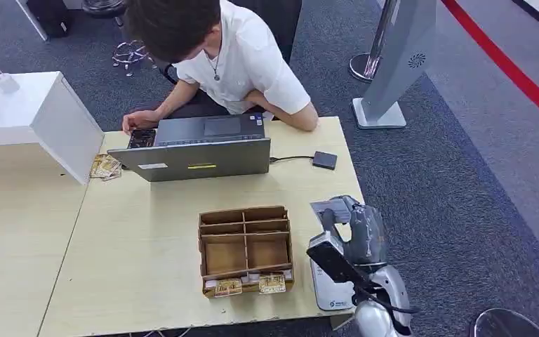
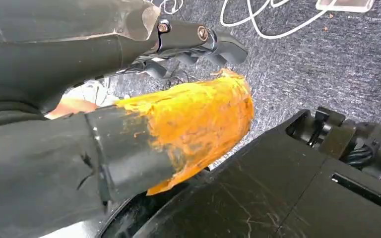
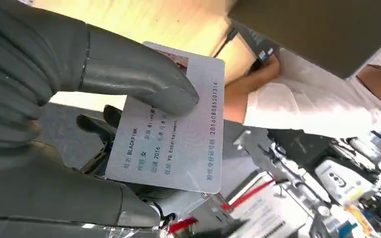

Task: Pass the card to the sensor for recognition and then transmit it.

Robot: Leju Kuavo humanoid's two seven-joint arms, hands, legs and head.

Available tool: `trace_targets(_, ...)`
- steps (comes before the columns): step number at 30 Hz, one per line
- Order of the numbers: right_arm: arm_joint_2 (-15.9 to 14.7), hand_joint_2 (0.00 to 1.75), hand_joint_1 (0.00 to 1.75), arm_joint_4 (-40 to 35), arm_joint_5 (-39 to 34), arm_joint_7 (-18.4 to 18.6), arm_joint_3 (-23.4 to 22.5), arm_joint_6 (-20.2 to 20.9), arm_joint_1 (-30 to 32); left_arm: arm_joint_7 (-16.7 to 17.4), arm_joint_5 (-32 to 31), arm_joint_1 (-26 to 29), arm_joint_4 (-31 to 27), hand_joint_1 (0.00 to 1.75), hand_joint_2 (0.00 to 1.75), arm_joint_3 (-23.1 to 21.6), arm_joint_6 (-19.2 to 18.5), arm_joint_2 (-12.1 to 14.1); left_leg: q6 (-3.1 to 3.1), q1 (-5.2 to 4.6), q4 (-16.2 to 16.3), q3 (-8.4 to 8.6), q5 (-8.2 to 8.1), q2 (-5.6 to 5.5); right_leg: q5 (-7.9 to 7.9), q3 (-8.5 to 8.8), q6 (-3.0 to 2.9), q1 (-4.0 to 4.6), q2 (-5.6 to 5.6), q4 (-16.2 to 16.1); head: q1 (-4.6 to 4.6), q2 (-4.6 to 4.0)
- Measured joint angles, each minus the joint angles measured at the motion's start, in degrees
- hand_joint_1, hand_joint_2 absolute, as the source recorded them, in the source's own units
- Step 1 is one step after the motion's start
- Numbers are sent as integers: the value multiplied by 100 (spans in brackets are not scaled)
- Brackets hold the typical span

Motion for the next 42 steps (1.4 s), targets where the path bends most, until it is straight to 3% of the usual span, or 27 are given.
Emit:
trace_targets(14,13,175,175,133,-1515,-378,-595,1290,271,-5,4,24,0,0,0,2,96,24,0,0,0,0,0,0,0,0,0,0,0,0,0,0)
trace_targets(33,15,175,175,741,-2302,-431,-1056,2300,352,-18,4,27,0,0,0,2,122,26,0,0,0,0,0,0,0,0,0,0,0,-1,2,0)
trace_targets(42,17,175,175,1067,-2423,-428,-1135,2490,352,-18,4,29,0,0,0,2,129,26,0,0,0,0,0,0,0,0,0,0,0,0,2,0)
